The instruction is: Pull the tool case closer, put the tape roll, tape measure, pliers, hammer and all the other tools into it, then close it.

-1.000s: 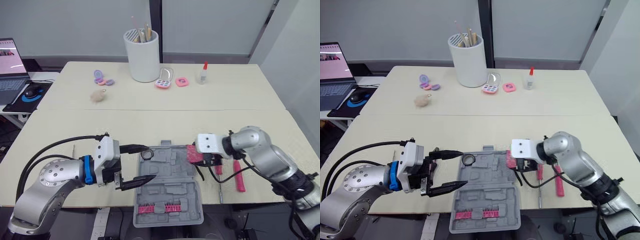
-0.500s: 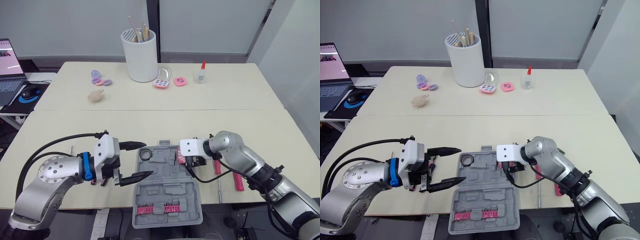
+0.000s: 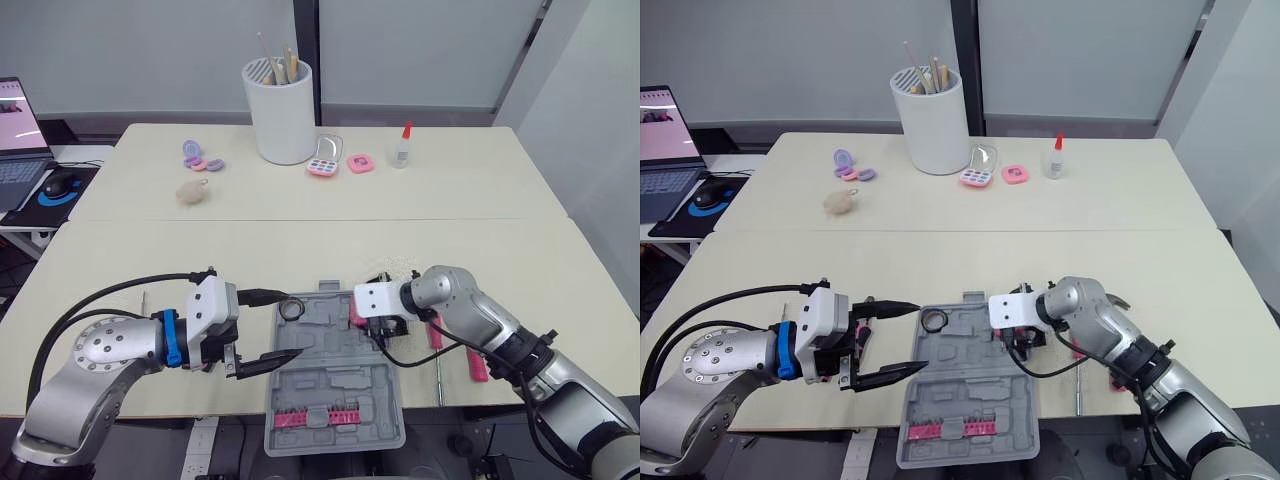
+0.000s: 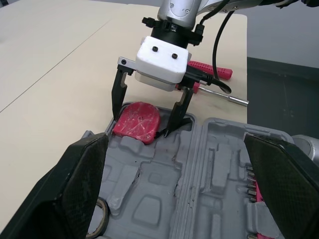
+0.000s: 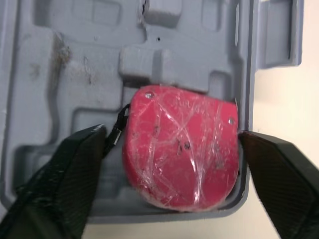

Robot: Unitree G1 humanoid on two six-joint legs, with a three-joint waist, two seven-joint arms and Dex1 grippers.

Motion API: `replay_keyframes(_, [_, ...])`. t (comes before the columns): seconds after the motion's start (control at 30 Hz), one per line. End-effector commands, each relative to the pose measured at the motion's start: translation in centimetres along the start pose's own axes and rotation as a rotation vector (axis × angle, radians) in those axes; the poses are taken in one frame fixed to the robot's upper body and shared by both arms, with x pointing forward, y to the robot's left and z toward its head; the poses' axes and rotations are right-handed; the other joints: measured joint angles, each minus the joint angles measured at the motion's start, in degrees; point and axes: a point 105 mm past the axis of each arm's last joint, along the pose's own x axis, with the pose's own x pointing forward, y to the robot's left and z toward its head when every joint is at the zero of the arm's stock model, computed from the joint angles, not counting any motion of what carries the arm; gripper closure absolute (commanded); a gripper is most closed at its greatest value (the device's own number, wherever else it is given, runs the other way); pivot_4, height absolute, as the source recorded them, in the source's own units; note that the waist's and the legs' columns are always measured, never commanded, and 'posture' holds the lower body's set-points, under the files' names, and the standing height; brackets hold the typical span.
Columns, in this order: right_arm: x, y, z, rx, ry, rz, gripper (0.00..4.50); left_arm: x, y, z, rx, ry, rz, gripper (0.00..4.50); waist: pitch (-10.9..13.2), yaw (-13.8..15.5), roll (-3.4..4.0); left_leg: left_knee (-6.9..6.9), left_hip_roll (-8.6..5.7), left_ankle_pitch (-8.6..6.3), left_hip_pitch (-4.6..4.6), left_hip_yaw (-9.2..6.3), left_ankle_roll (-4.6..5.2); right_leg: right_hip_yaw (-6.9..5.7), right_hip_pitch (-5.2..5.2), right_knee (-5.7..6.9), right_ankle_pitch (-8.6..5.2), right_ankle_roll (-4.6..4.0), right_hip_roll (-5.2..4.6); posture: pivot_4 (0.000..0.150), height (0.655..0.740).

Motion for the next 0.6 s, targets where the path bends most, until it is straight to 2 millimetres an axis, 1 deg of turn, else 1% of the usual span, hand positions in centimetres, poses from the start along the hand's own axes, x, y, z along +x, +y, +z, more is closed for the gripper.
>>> replay_keyframes(0.03, [-2.1,-1.3,1.6,-0.034,-0.055,-0.058,0.03,0.2,-0.1,0.6,0.045,-0.017,-0.003,0.00,0.01,0.00,0.01,0.00,-0.01,0.00,-0.02,0.00,0.00,0.00,-0.02,0.00,0.00,0.00,0.00,0.150,0.7400])
replay_keyframes(0.1, [-2.8,-1.4,2.1,-0.017,-0.081,-0.065,0.03,0.2,0.1,0.6,0.050,-0.019,-0.002,0.00,0.01,0.02,0.01,0.00,0.00,0.00,-0.02,-0.02,0.00,-0.01,-0.02,0.00,0.00,0.00,0.00,0.150,0.7400])
replay_keyframes(0.3, [-5.3,-0.7,2.9,0.079,-0.183,-0.062,0.03,0.3,0.5,0.6,0.056,-0.025,-0.008,0.00,0.00,0.07,0.00,0.00,-0.01,0.00,-0.03,-0.02,0.00,-0.02,0.00,-0.01,0.00,0.00,-0.04,0.150,0.7400])
replay_keyframes(0.33, [-5.7,-0.7,3.2,0.092,-0.215,-0.068,0.03,0.3,0.6,0.6,0.058,-0.026,-0.010,0.00,0.00,0.06,0.00,0.00,-0.01,0.00,-0.02,-0.02,0.00,-0.02,0.00,-0.01,0.00,0.00,-0.04,0.150,0.7400])
replay_keyframes(0.47, [-6.8,-0.5,4.2,0.174,-0.433,-0.131,0.03,0.6,0.8,0.8,0.074,-0.032,-0.024,0.00,0.00,0.07,-0.01,0.00,0.01,0.00,-0.02,-0.04,0.00,-0.04,0.00,-0.01,0.00,0.00,-0.03,0.150,0.7400])
replay_keyframes(0.57, [-7.2,-0.3,3.8,0.187,-0.488,-0.191,0.60,0.8,0.8,0.9,0.076,-0.034,-0.033,0.00,0.00,0.06,0.00,-0.01,-0.03,0.00,-0.03,-0.03,0.00,-0.02,0.02,-0.02,0.00,0.00,-0.02,0.150,0.7400])
replay_keyframes(0.6, [-7.2,-0.3,3.6,0.206,-0.500,-0.215,0.97,0.7,0.8,0.9,0.076,-0.034,-0.035,0.00,0.00,0.06,0.00,-0.01,-0.04,0.00,-0.03,-0.01,0.00,-0.01,0.02,-0.03,0.00,0.01,-0.02,0.150,0.7400])
